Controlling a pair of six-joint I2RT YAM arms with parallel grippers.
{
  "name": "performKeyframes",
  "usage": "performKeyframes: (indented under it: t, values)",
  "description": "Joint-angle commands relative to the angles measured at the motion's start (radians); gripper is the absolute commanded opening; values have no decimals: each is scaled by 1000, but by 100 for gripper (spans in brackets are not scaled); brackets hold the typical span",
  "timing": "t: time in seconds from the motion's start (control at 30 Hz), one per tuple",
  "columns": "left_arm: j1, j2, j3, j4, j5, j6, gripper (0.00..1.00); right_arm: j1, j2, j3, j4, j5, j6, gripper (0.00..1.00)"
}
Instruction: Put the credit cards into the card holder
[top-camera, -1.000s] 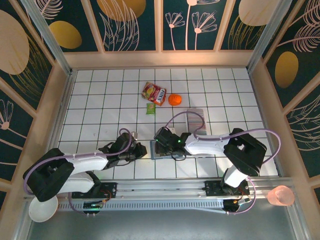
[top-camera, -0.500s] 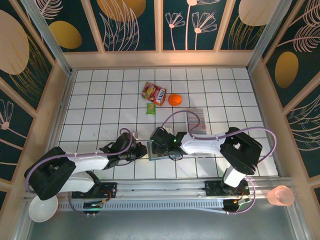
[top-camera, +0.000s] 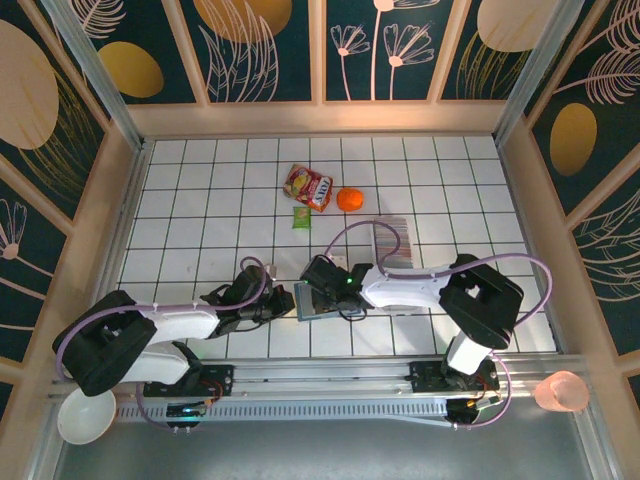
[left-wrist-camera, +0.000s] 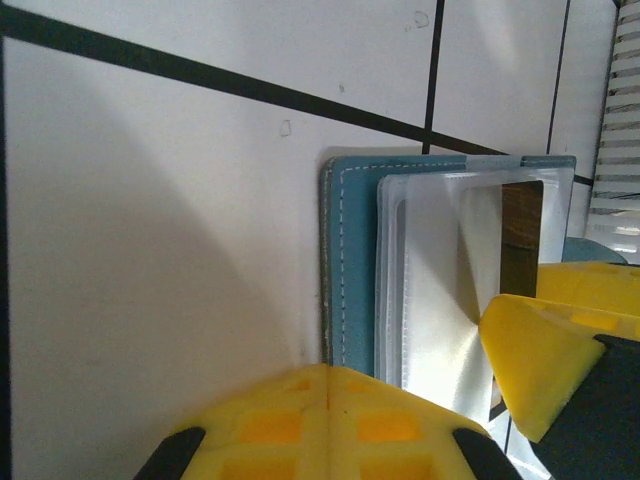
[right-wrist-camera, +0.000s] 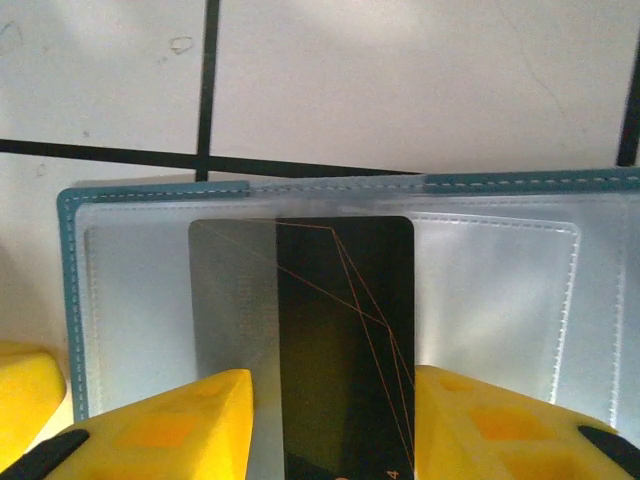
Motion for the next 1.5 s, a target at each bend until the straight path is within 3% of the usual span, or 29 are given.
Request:
performKeyframes:
  t: [0.0,0.6,1.0,1.17,1.33,1.47]
  values:
    - [-6,16,21,24,16,4,4,11,27,29,-15,3,-13,39]
    - [-8,46,25,35,23,7,1,53,68,99,10,-25,-60,44]
    - [-6,32,19,38,13,5,1,49,0,21,184,-128,-19,44]
    - [-7,8,20,5,-15,18,1,49,-61,3,103,-33,17,45]
    - [-8,-10,30,-25,-30,33,2,52,-156,-25,10,54,55,57]
    - [-7,-30,32,-42,-50,37,3,53,-220,-71,-34,85,93,58]
